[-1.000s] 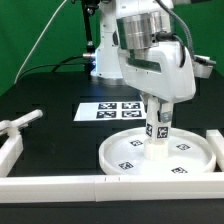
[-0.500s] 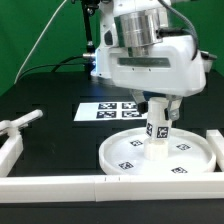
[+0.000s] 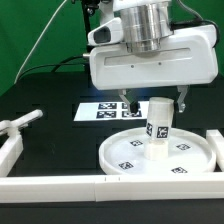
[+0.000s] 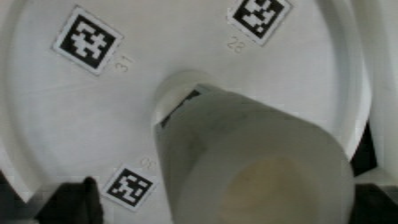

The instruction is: Assemble round table

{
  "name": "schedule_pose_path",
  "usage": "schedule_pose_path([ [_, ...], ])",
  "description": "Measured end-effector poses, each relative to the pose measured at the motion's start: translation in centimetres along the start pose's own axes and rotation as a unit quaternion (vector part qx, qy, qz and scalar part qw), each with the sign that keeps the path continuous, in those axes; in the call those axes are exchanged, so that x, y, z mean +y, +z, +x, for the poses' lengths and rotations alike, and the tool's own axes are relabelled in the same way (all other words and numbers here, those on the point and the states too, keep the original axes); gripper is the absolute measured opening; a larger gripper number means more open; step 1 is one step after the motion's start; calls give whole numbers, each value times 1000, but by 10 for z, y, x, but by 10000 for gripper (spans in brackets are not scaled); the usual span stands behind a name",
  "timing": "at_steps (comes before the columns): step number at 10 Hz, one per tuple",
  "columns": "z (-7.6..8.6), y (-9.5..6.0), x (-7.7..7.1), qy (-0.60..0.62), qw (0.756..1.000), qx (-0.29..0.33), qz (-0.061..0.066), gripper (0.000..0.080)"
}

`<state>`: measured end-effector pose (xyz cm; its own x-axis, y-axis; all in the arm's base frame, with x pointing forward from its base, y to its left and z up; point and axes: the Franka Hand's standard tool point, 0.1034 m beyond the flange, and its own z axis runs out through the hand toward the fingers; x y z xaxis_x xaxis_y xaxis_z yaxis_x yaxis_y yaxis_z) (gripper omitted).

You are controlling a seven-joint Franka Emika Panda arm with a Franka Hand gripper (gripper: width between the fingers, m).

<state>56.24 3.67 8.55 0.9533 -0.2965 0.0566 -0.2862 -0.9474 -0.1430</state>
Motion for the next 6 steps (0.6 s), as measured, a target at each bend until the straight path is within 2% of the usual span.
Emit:
schedule_pose_path([
  [2,-4,4,-4,-153,988,-8,-23,649],
  [3,-6,7,-4,-205,978,-13,-29,649],
  [6,-6,7,-3,-185,982,-12,-29,616],
])
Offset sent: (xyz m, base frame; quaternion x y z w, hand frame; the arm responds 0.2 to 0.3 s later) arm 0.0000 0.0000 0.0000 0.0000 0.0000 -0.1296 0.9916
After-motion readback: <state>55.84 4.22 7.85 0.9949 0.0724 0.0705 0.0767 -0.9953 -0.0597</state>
